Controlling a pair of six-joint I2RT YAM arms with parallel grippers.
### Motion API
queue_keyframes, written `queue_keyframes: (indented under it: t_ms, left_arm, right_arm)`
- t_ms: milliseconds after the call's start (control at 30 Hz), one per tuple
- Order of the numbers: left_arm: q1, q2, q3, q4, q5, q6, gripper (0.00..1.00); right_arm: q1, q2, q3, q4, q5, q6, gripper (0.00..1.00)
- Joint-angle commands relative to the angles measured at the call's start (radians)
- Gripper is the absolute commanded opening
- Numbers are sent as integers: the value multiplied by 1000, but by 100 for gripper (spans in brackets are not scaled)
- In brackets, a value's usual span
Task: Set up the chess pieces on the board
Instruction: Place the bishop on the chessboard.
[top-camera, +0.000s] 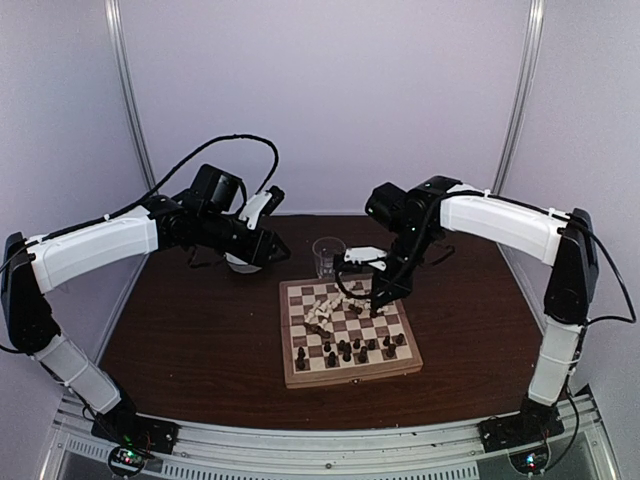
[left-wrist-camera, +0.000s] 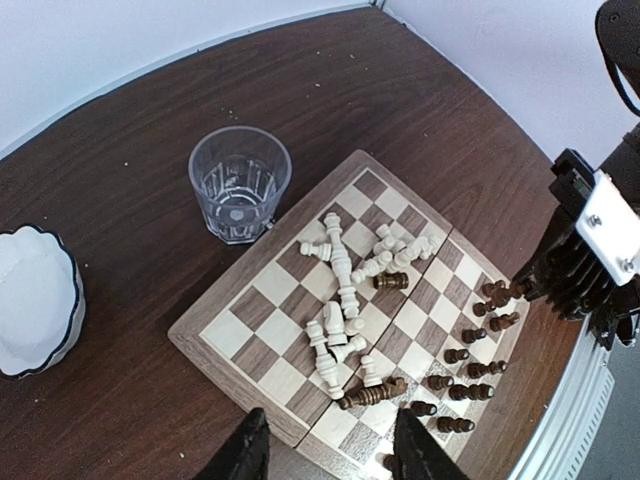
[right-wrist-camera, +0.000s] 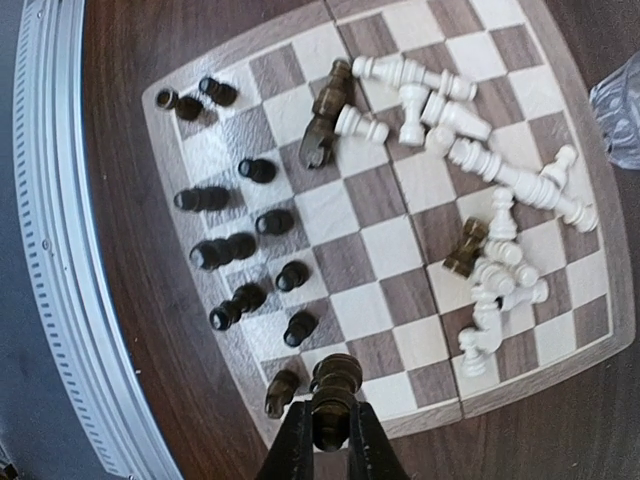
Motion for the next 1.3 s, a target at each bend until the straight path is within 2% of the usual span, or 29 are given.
queue_keyframes:
  t_ms: [0, 267, 467, 767, 933, 1267]
  left_arm:
    - [10, -12, 18, 21, 1, 14, 43]
    - [10, -5, 18, 19, -8, 19, 43]
    - [10, 3, 18, 16, -13, 20, 43]
    - [10, 5, 21, 14, -12, 22, 43]
    - [10, 11, 20, 15, -13, 22, 43]
    - [10, 8, 23, 8, -21, 28, 43]
  right_arm:
    - [6, -114, -101, -18, -17, -30, 1]
    - [20, -175, -265, 55, -67, -40, 2]
    - [36, -174, -325, 84, -42, -50, 2]
    - [8, -329, -484, 158, 53, -45, 1]
    - [-47, -307, -450, 193, 39, -18, 1]
    - [-100, -118, -345, 263, 71, 30, 1]
